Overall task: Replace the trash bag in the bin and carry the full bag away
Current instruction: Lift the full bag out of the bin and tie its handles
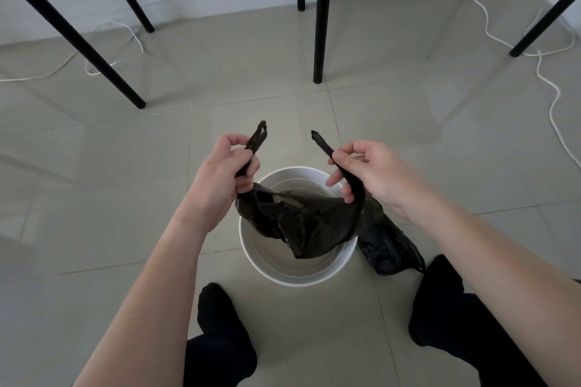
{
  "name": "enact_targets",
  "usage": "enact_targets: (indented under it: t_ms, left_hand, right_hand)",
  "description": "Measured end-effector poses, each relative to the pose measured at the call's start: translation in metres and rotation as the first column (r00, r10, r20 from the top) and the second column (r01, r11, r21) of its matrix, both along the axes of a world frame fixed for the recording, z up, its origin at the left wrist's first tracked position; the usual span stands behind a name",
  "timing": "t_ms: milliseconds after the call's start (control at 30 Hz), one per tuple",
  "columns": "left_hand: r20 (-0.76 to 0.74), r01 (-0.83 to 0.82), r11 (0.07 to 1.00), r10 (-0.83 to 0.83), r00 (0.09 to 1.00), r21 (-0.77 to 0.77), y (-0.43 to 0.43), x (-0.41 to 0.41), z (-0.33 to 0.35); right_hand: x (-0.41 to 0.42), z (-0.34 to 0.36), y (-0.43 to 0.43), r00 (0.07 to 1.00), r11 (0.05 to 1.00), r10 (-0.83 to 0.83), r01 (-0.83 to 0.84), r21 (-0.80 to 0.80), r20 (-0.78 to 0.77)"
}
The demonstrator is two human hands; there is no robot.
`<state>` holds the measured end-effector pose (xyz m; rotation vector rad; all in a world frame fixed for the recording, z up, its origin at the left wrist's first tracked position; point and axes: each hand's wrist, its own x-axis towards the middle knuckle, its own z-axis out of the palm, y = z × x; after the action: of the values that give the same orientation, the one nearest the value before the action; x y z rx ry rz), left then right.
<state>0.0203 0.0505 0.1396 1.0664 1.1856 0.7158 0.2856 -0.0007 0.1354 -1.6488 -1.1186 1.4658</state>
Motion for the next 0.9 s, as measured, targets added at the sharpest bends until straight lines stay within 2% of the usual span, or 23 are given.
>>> enact_targets:
  t_ms: [67,167,233,300,367,467,533,600,667,733,800,900]
  left_hand:
    - [-0.074,0.018,0.999,-0.015,0.997,0.043,-0.001,-0.001,0.000]
    - [-0.125,0.102,0.994,-0.098,0.987,0.028,-0.002,0.000,0.002]
    - [-0.235,0.182,0.982,-0.165,0.958,0.050,-0.006,0.004,0.004]
    - [-0.309,0.188,0.975,-0.144,0.940,0.116,-0.010,0.010,0.003]
    - [-0.250,0.128,0.983,-0.091,0.964,0.132,-0.012,0.015,0.000]
    - [-0.057,0.048,0.999,-0.047,0.997,0.008,-0.009,0.018,-0.003]
    - [0.013,0.023,0.999,-0.022,1.000,-0.047,-0.006,0.017,-0.004]
    - [-0.037,0.029,1.000,-0.029,0.999,0.002,-0.005,0.015,-0.006]
    - [-0.108,0.024,0.996,-0.015,0.994,0.091,-0.005,0.014,-0.004]
    - [-0.094,-0.037,0.991,0.049,0.994,0.127,-0.005,0.014,0.001]
    - [-0.045,-0.093,0.988,0.099,0.994,0.122,-0.006,0.015,0.004]
    - [-0.013,-0.091,0.992,0.092,0.996,0.084,-0.009,0.021,0.004]
  right_hand:
    - [-0.002,-0.001,0.000,0.999,0.999,-0.042,0.042,0.026,0.020]
    - [-0.005,-0.006,0.002,0.994,0.994,-0.106,0.106,0.035,0.003]
    - [-0.007,-0.008,0.004,0.988,0.989,-0.145,0.143,-0.025,-0.061]
    - [-0.009,-0.005,0.005,0.971,0.979,-0.168,0.144,-0.146,-0.170]
    - [-0.010,-0.004,0.005,0.963,0.974,-0.141,0.094,-0.204,-0.229]
    - [-0.010,-0.002,0.003,0.987,0.992,-0.037,0.017,-0.126,-0.155]
    - [-0.009,-0.001,0.001,0.993,0.997,0.001,-0.010,-0.078,-0.117]
    - [-0.007,0.002,0.000,0.994,0.998,0.023,-0.029,-0.055,-0.105]
    - [-0.005,0.003,0.000,0.998,0.997,0.065,-0.065,-0.038,-0.022]
    - [-0.003,0.001,0.002,0.997,0.998,0.067,-0.066,-0.007,0.046]
    - [-0.001,-0.002,0.004,1.000,1.000,0.003,-0.002,0.019,-0.022]
    - [-0.007,-0.001,0.008,0.946,0.991,-0.130,0.113,-0.074,-0.296]
